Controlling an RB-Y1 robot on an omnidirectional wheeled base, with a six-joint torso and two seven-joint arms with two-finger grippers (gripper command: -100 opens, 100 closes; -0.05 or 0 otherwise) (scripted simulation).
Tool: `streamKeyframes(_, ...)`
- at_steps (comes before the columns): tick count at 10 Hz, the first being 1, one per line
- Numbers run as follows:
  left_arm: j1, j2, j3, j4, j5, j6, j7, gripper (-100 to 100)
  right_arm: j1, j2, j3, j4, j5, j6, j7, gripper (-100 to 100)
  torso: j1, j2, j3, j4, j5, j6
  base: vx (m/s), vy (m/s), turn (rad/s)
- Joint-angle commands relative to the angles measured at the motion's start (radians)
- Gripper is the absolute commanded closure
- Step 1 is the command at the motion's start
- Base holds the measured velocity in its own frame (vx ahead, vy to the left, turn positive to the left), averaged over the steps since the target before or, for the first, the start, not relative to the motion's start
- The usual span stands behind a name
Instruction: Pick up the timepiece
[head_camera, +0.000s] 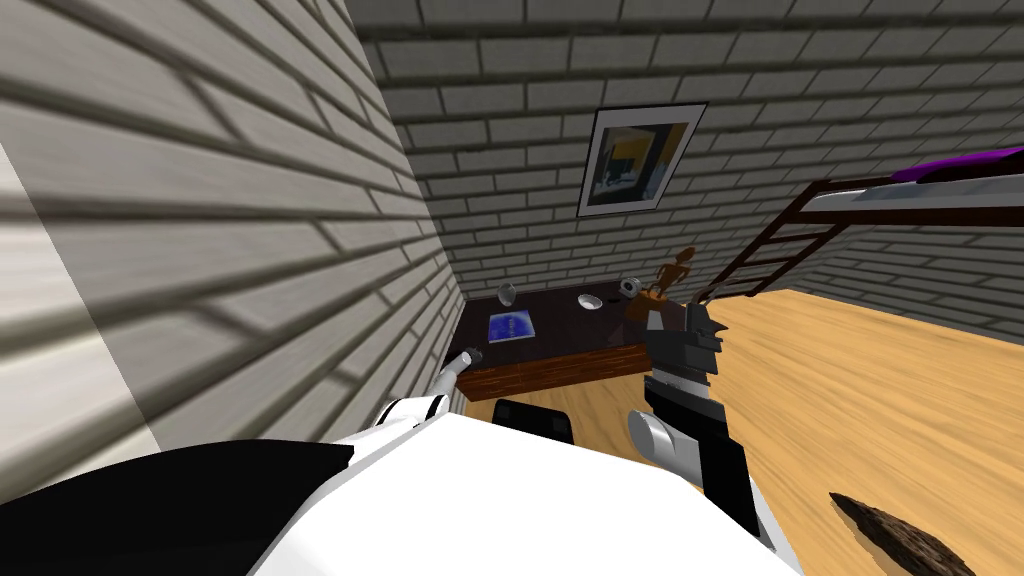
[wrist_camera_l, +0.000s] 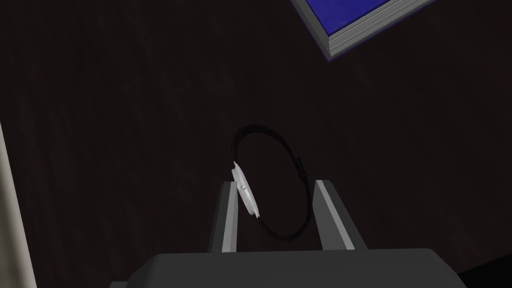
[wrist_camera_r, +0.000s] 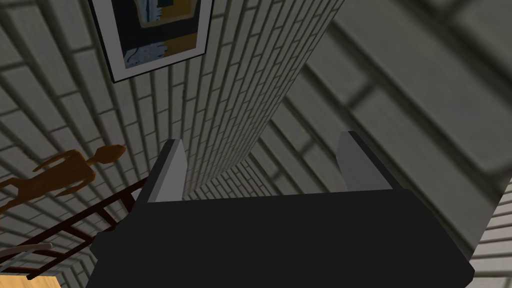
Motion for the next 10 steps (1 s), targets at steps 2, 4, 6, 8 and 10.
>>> streamKeyframes(2, 0.04, -0.01, 0.003, -0.068, -0.037, 0.027, 0.021, 100, 0.0, 0.0, 0.0, 0.0, 0.0, 0.0, 0.0, 0, 0.0, 0.0, -0.001, -0.001, 0.0, -0.001, 0.019, -0.012, 0.01)
streamKeyframes(4, 0.081, -0.017, 0.007, -0.118, -0.065, 0.057, 0.044, 100, 0.0, 0.0, 0.0, 0.0, 0.0, 0.0, 0.0, 0, 0.0, -0.001, -0.001, 0.0, 0.0, 0.0, 0.018, -0.009, 0.003)
streamKeyframes(6, 0.122, -0.024, 0.01, -0.184, -0.094, 0.087, 0.068, 100, 0.0, 0.0, 0.0, 0.0, 0.0, 0.0, 0.0, 0, -0.001, -0.001, -0.001, -0.001, 0.0, 0.0, 0.026, -0.017, 0.014)
streamKeyframes(8, 0.163, -0.032, 0.013, -0.262, -0.122, 0.117, 0.092, 100, 0.0, 0.0, 0.0, 0.0, 0.0, 0.0, 0.0, 0, -0.001, -0.001, -0.001, 0.0, 0.0, 0.0, 0.028, -0.014, 0.016)
streamKeyframes(10, 0.204, -0.039, 0.017, -0.32, -0.151, 0.147, 0.115, 100, 0.0, 0.0, 0.0, 0.0, 0.0, 0.0, 0.0, 0, -0.001, -0.002, -0.001, -0.001, 0.0, 0.0, 0.026, -0.018, 0.009)
